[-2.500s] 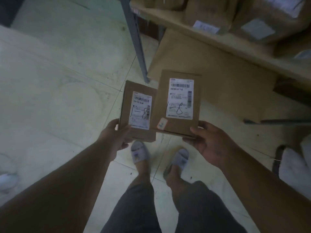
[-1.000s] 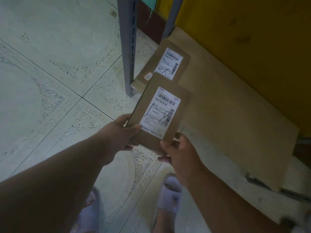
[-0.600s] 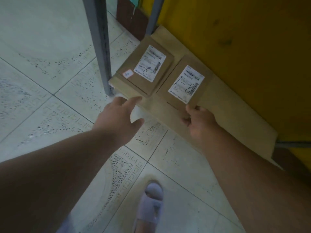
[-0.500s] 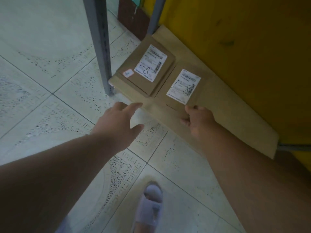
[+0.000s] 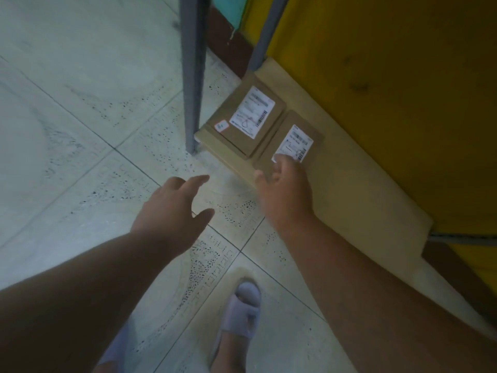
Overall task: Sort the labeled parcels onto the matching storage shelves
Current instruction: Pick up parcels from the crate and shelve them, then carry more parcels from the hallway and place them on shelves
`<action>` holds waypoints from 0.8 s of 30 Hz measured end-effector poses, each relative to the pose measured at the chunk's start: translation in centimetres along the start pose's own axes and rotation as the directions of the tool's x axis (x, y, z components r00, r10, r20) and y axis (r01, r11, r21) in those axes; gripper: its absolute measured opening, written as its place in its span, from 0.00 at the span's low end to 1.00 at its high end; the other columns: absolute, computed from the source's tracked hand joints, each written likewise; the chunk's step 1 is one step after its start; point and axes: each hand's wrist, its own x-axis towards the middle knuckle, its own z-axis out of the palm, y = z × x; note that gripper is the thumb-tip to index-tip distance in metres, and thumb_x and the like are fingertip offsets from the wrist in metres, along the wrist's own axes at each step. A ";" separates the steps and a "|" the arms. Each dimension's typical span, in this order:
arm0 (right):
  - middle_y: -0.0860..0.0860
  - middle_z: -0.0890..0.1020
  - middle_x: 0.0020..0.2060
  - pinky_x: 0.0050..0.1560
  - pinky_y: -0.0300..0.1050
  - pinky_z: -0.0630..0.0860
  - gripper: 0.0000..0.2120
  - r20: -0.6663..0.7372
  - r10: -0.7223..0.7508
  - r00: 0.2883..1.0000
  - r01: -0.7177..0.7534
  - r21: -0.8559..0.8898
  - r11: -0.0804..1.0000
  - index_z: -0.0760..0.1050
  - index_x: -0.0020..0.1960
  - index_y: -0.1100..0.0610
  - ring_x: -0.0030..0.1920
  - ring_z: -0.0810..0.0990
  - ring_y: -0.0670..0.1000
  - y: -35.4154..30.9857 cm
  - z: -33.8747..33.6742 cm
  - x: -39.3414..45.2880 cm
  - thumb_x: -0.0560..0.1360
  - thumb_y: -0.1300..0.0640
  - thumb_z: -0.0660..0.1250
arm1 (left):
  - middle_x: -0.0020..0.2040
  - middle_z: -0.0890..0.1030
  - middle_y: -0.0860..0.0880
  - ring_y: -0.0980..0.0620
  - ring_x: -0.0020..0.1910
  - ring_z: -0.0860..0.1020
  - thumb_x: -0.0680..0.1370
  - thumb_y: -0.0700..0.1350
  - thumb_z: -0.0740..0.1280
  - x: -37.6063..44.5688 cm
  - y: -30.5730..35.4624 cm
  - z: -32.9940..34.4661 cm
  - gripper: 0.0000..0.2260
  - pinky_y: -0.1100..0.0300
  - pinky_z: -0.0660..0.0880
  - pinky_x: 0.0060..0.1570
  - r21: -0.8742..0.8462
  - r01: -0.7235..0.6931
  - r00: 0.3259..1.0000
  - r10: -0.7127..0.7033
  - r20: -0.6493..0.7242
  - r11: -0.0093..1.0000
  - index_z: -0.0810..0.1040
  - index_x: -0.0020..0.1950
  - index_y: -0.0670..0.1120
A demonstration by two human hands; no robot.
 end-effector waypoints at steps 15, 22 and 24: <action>0.52 0.74 0.65 0.53 0.37 0.70 0.23 0.273 -0.592 0.758 0.595 0.082 0.800 0.71 0.69 0.55 0.62 0.76 0.50 -40.9 -10.5 -27.8 0.76 0.50 0.70 | 0.68 0.75 0.50 0.50 0.62 0.76 0.77 0.52 0.71 -35.5 -7.3 -31.0 0.26 0.54 0.77 0.59 -0.270 0.355 0.880 -0.418 -0.228 0.895 0.69 0.74 0.55; 0.49 0.75 0.62 0.53 0.30 0.67 0.22 0.272 -0.709 0.651 0.680 0.206 0.704 0.72 0.67 0.54 0.59 0.76 0.46 -54.8 -16.3 -29.3 0.76 0.50 0.70 | 0.64 0.76 0.51 0.50 0.59 0.77 0.76 0.52 0.72 -38.0 -9.3 -44.3 0.24 0.53 0.76 0.56 -0.292 0.393 0.816 -0.477 -0.327 0.872 0.72 0.71 0.54; 0.48 0.75 0.62 0.55 0.34 0.70 0.22 0.276 -0.742 0.611 0.713 0.214 0.667 0.72 0.67 0.52 0.59 0.76 0.46 -58.2 -17.2 -27.6 0.76 0.48 0.69 | 0.63 0.76 0.51 0.51 0.58 0.78 0.76 0.51 0.72 -35.3 -9.9 -47.8 0.23 0.55 0.76 0.53 -0.317 0.381 0.798 -0.482 -0.361 0.868 0.72 0.70 0.53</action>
